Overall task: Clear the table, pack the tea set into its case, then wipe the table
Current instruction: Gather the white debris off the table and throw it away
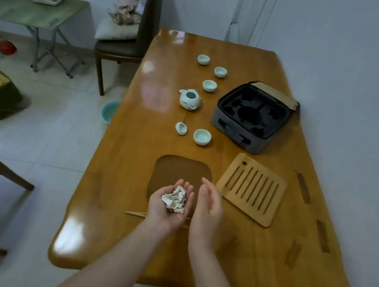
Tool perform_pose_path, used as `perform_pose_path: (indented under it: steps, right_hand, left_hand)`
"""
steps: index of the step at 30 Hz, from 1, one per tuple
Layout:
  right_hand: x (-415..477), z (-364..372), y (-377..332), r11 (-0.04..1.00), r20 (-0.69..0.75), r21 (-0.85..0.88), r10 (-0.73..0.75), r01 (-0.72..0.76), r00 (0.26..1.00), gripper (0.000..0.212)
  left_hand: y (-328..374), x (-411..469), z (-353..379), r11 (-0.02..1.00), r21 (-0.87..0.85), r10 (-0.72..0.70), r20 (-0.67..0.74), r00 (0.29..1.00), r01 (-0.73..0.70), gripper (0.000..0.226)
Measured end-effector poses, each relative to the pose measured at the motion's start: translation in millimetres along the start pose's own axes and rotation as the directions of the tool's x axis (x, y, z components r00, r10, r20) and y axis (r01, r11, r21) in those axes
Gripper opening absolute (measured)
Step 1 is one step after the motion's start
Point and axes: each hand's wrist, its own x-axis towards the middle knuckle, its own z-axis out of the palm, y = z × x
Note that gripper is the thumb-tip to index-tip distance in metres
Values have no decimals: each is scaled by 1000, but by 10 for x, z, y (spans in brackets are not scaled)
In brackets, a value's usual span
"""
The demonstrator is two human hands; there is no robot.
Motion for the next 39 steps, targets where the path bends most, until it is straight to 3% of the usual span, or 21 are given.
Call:
perform_pose_path:
  steps: [2, 5, 8, 13, 18, 22, 27, 33, 39]
  right_hand:
    - [-51, 334, -54, 958, 6, 199, 210, -207, 978, 25]
    - [-124, 770, -85, 854, 38, 391, 356, -342, 934, 25]
    - [-186, 1165, -127, 770, 93, 496, 413, -402, 906, 33]
    - [-179, 1788, -89, 693, 200, 531, 456, -487, 867, 48]
    - [-155, 2596, -10, 507, 265, 646, 553, -571, 790, 45]
    - [-212, 3292, -194, 422, 281, 715, 558, -558, 781, 44]
    - [-249, 4080, -199, 422, 167, 772, 587, -475, 792, 40]
    - [-169, 4467, -145, 466, 73, 773, 610, -432, 789, 39]
    - [68, 4603, -199, 498, 40, 764, 598, -411, 801, 37]
  left_hand:
    - [302, -79, -50, 998, 48, 34, -7, 999, -33, 29]
    - [594, -165, -102, 996, 74, 59, -3, 998, -59, 29]
    - [847, -182, -122, 989, 64, 132, 21, 991, -133, 31]
    - [1369, -297, -117, 945, 87, 315, 25, 949, -316, 42]
    - [2050, -351, -68, 882, 164, 450, -18, 893, -441, 46]
    - [2797, -352, -57, 891, 177, 430, -31, 902, -418, 39]
    - [3565, -436, 61, 958, 119, 264, -23, 964, -260, 39]
    - [3985, -400, 144, 959, 211, 205, -70, 976, -186, 42]
    - [4112, -92, 232, 965, 196, 192, -84, 978, -173, 42]
